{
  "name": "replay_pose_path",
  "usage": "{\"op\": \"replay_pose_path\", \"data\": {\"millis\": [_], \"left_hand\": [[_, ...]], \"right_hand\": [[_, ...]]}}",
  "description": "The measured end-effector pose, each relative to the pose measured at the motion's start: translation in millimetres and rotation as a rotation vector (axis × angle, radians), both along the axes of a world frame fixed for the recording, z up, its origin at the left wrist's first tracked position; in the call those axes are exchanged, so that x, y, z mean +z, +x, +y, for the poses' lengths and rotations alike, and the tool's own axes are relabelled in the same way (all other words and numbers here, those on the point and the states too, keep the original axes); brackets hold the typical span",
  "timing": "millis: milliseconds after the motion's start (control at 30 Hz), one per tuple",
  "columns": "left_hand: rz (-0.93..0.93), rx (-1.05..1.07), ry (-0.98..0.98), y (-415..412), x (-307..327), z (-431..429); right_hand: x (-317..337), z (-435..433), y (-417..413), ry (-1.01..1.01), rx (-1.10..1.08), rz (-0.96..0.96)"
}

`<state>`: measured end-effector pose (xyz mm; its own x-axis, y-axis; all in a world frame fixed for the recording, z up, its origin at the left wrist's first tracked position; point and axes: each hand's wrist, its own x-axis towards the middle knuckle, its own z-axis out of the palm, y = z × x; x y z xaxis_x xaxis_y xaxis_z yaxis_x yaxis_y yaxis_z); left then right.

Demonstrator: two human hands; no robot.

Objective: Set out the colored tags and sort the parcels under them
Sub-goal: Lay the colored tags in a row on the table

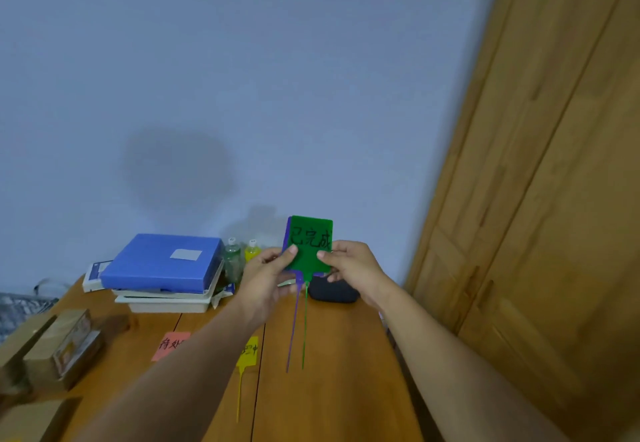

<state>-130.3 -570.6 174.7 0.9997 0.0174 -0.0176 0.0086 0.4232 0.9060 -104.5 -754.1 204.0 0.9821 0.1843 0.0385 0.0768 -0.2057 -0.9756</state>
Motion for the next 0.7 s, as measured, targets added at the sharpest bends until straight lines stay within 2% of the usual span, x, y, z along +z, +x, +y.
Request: {"op": "replay_pose_path", "data": {"millis": [167,333,467,700], "left_hand": [[0.027,0.042,-0.012,13,-7,-28],[0.082,0.203,0.01,31,-37,-54],[0.153,0.266,0.018,40,-71,-74],[0.205,0.233,0.006,61,-120,-90]], "right_hand": [[-10,-46,20,0.055,-0.048,0.022],[-44,-98,61,0.202,-0.061,0.122],[-90,-124,83,0.274,-0.112,0.23],[-184,-116,103,0.308,-0.142,0.417]]}}
